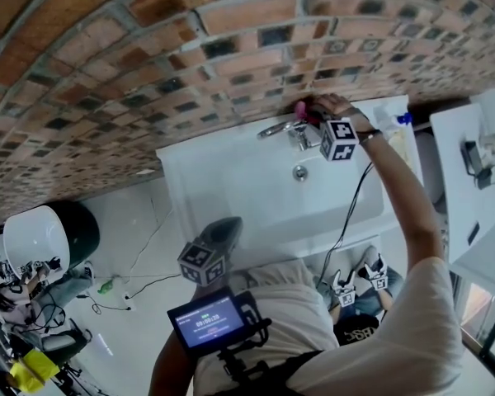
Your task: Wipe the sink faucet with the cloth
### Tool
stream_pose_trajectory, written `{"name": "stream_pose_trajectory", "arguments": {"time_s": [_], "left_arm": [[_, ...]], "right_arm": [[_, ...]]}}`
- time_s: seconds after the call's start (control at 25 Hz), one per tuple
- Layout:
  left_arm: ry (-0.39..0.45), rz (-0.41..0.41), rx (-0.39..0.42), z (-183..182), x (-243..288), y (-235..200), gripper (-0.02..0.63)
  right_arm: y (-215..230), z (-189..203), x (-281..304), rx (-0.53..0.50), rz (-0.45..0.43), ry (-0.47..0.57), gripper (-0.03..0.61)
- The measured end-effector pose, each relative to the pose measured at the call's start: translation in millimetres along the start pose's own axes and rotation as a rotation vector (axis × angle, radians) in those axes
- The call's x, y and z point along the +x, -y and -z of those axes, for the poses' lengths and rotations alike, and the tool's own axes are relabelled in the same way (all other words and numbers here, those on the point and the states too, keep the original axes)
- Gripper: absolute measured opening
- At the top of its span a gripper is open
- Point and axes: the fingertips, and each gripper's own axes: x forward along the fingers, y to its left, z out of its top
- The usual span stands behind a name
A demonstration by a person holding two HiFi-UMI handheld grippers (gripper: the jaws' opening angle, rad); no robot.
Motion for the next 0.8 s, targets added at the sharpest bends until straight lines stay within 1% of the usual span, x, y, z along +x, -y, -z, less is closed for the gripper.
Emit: {"name": "stream_pose_trajectory", "arguments": {"time_s": [0.2,0.28,0.44,0.56,0.68,0.8], "left_arm": [[0.006,0.006,0.015,-3,-1,3,-0.006],[0.010,0.007,0.014,-3,-2,4,-0.006],[0.014,0.009,0.012,-3,-2,7,-0.006],[0.013,0.015,0.014,-2,-1,11,-0.006],[0.018,0.025,0.008,0,2,13,-0.006],[0.024,0.028,0.009,-1,3,15,-0.006]], "right_arm": [[8,-9,-23,-0.144,0.043,-0.039,0.058],[11,-13,-32,-0.164,0.066,-0.044,0.058],[21,-27,-50,-0.166,0.110,-0.028,0.058],[25,-39,-64,-0.162,0.108,-0.012,0.058],[26,-52,-75,-0.138,0.060,0.001,0.058],[28,-62,-81,-0.027,-0.020,0.022,0.058]]}}
